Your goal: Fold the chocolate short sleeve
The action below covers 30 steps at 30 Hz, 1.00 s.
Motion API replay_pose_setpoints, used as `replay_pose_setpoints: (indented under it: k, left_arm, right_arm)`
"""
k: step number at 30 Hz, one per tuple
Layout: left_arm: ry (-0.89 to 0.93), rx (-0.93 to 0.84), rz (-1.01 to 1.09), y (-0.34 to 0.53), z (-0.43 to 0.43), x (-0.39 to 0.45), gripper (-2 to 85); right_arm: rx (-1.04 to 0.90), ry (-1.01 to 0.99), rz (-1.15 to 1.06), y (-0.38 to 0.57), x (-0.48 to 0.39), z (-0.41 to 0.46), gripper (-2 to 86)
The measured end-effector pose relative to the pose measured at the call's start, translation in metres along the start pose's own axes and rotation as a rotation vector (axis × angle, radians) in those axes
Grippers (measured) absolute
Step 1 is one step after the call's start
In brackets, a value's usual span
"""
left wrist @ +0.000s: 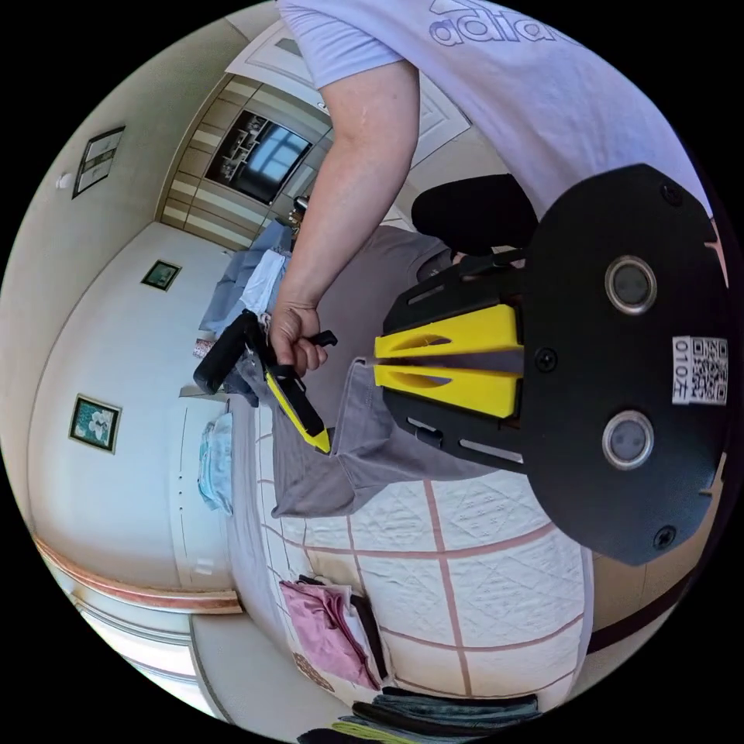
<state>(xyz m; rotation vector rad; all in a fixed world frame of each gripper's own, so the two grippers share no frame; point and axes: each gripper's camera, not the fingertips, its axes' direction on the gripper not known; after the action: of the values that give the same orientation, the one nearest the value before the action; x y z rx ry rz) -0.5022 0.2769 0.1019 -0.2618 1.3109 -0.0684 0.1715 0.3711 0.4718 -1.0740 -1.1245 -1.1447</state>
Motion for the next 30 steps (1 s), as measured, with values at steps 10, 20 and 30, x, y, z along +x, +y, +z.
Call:
replay_pose_setpoints:
  k: [10,20,30]
  left_arm:
    - [-0.044,-0.087,0.052,-0.011,0.126,0.064,2.5]
    - [-0.095,-0.111,0.199,0.041,0.111,0.082,8.3]
    - [-0.332,-0.292,0.149,0.111,0.126,0.028,10.0]
  right_arm:
    - [-0.034,0.183,0.138,0.019,0.035,0.018,3.5]
    - [0.146,0.24,0.245,0.125,-0.031,-0.052,8.8]
    - [0.154,0.318,0.458,0.187,-0.105,0.018,9.9]
